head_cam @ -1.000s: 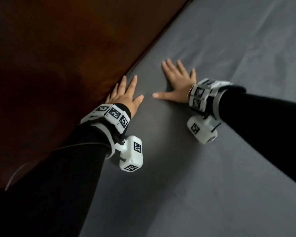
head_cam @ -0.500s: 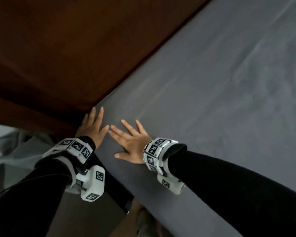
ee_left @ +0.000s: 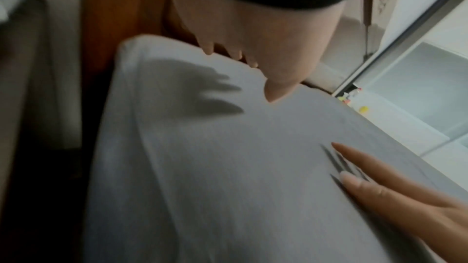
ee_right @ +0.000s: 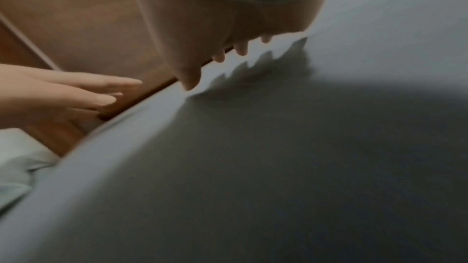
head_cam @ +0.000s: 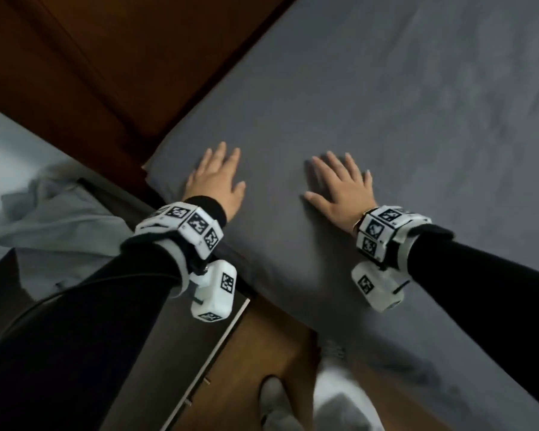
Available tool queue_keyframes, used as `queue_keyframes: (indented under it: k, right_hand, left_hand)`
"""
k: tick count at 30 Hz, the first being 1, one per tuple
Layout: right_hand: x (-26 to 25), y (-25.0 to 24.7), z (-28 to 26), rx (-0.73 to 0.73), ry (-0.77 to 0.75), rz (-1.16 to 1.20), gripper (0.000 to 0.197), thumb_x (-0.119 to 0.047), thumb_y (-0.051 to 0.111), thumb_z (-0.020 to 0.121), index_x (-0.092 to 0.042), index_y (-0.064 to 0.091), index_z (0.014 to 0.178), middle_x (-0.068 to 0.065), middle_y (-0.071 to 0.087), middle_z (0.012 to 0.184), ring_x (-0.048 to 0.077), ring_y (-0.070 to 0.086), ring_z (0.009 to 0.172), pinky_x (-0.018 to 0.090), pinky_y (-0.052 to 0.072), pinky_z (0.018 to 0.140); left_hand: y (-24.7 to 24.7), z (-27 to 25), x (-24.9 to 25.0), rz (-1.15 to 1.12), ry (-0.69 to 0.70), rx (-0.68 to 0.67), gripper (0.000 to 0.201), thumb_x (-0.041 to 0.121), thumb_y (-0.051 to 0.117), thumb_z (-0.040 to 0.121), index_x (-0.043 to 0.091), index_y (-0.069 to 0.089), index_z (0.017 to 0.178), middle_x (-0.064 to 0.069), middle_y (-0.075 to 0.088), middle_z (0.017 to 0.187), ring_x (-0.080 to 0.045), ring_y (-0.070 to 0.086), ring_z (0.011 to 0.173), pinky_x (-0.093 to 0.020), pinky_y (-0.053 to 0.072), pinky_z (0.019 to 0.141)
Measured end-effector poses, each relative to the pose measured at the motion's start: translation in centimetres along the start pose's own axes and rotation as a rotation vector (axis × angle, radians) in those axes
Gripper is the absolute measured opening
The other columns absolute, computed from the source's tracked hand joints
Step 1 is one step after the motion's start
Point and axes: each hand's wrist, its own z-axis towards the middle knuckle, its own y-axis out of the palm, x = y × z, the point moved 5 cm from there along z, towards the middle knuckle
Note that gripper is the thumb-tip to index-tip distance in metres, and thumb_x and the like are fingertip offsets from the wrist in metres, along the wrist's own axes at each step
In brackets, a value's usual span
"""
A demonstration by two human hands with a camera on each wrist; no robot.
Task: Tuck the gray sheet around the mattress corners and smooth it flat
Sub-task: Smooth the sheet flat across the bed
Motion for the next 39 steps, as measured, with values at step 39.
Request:
queue_keyframes:
  k: [39]
  right_hand:
    - [54.6, 1.6, -58.2, 0.131, 0.863, 0.203, 0.079, -0.078, 0.025, 0.08, -0.048, -0.008, 0.145, -0.018, -0.014, 0.159, 0.016, -0.014, 0.148, 0.064, -0.005, 0.113]
  left_hand:
    - [34.7, -30.7, 59.4, 0.444, 0.469, -0.346, 0.063, 0.061, 0.016, 0.092, 0.045, -0.014, 0.145, 0.003, -0.029, 0.156, -0.036, -0.023, 0.144, -0.062, -0.006, 0.114]
